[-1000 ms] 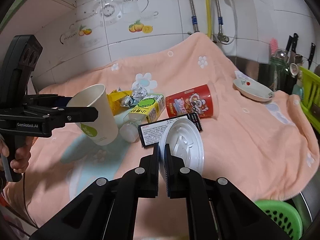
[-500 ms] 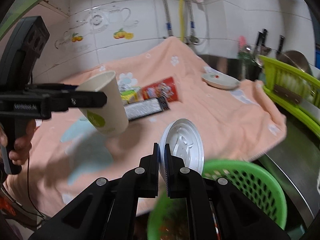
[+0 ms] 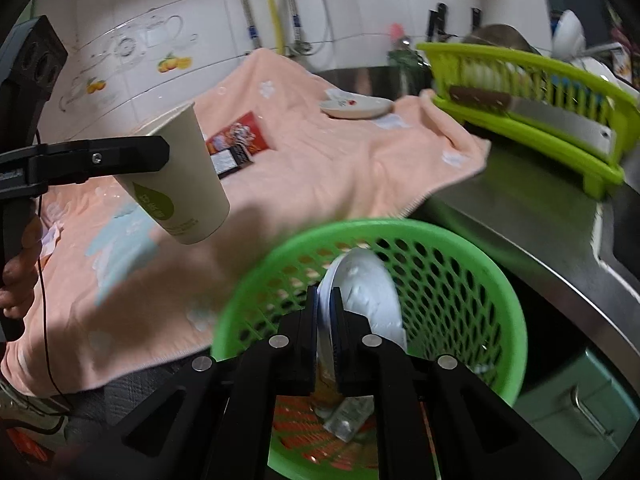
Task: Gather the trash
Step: 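Carry the white lid and paper cup over the green basket and release, then grasp the clear plastic cup with the left gripper while the right grasps the black box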
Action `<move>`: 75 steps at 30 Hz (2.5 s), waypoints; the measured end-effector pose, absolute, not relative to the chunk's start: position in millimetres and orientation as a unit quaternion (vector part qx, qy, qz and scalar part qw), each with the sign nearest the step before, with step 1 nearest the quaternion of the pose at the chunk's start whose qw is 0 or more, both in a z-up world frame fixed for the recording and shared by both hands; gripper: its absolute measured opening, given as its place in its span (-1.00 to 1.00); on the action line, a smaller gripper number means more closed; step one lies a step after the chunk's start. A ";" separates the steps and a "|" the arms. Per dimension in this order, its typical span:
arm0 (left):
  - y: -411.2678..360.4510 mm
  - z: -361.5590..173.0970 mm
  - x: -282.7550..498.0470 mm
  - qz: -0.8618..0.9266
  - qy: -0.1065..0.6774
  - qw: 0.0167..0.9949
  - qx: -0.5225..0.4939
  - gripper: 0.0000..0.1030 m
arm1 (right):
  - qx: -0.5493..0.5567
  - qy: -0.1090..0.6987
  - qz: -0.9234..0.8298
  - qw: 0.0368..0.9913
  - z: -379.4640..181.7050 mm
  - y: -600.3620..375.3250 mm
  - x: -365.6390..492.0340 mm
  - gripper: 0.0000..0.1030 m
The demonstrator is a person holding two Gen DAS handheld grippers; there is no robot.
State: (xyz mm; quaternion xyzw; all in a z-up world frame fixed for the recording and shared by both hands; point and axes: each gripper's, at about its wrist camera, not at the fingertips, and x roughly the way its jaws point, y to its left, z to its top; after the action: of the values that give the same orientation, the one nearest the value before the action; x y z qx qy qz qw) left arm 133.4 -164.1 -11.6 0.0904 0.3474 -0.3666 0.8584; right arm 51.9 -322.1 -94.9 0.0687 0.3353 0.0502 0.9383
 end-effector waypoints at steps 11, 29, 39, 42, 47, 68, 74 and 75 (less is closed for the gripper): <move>-198.8 -32.2 119.0 -0.391 0.369 0.837 0.104 0.33 | 0.082 0.325 0.025 0.942 -96.7 -341.4 35.5 -0.50; -203.5 -44.6 117.6 -0.398 0.385 0.827 0.095 0.51 | 0.078 0.308 0.013 0.948 -87.7 -345.4 32.1 -0.11; -178.4 -39.6 125.1 -0.371 0.382 0.842 0.086 0.51 | 0.075 0.302 0.019 0.950 -82.3 -343.4 34.8 0.00; -162.8 -38.6 130.9 -0.355 0.383 0.849 0.081 0.51 | 0.073 0.302 0.028 0.950 -80.3 -337.5 39.5 0.03; -125.5 -33.3 144.3 -0.314 0.383 0.866 0.064 0.51 | 0.063 0.302 0.042 0.950 -76.2 -324.9 48.4 0.11; 72.8 -30.5 227.5 -0.036 0.377 0.925 -0.010 0.51 | 0.042 0.309 0.130 0.941 -62.1 -254.2 107.2 0.16; 82.3 -47.9 246.0 -0.021 0.395 0.918 0.003 0.51 | 0.025 0.308 0.161 0.937 -56.7 -225.0 130.3 0.19; 83.6 -50.8 248.9 -0.019 0.398 0.917 0.005 0.51 | 0.022 0.308 0.165 0.937 -55.7 -220.2 133.9 0.19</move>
State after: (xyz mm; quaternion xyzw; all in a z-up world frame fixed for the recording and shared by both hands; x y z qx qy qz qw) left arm 248.9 83.6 -50.8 0.0051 0.3983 -0.0193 0.9170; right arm 133.9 -220.2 -55.7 0.0220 0.3076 0.1654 0.9368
